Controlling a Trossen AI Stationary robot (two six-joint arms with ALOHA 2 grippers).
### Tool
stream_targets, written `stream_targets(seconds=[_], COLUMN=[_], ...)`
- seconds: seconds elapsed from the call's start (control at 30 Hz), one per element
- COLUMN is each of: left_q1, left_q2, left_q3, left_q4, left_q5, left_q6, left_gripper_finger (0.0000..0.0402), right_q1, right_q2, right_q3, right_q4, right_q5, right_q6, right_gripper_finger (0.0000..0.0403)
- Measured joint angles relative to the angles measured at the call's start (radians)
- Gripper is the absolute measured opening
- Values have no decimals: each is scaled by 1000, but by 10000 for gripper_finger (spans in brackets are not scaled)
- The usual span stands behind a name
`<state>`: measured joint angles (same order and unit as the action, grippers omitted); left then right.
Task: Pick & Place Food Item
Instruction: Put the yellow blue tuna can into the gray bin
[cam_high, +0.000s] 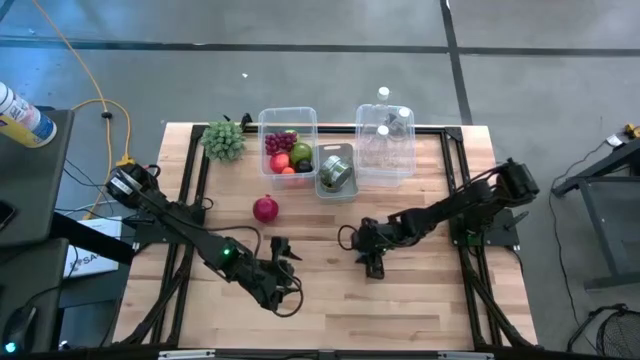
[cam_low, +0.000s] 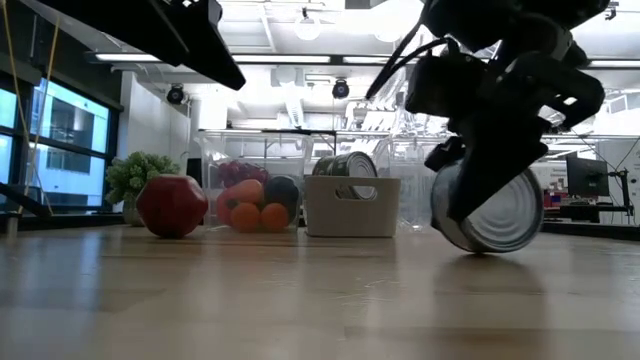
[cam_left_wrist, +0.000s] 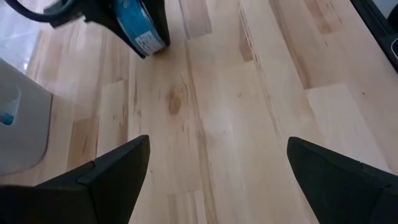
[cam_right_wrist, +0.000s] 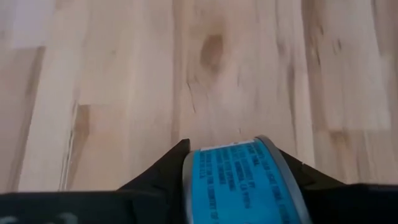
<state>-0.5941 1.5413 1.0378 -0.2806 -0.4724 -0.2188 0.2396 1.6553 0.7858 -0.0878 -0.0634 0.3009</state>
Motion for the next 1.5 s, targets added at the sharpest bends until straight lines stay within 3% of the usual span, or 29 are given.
stream_targets(seconds=[0.3, 0.87, 1.0, 1.27, 1.5], left_q1=[32, 150, 177, 226, 259], left_q2=[-85, -368, -371, -371, -371], left_q3=[0, 0, 0, 0, 0], left_q4=[-50, -287, -324, -361, -362], left_q5=[-2, -22, -22, -21, -13], left_q6=[95, 152, 154, 154, 153], left_gripper_finger=[369, 369, 369, 369, 369], right_q1=[-90, -362, -446, -501, -477], right_q2=[5, 0, 12, 117, 148], right_q3=[32, 278, 279, 278, 280], right_q4=[105, 76, 63, 79, 135], right_q5=[-20, -29, -104, -108, 31], right_q6=[-178, -598, -613, -673, -614], right_gripper_finger=[132, 137, 139, 142, 155])
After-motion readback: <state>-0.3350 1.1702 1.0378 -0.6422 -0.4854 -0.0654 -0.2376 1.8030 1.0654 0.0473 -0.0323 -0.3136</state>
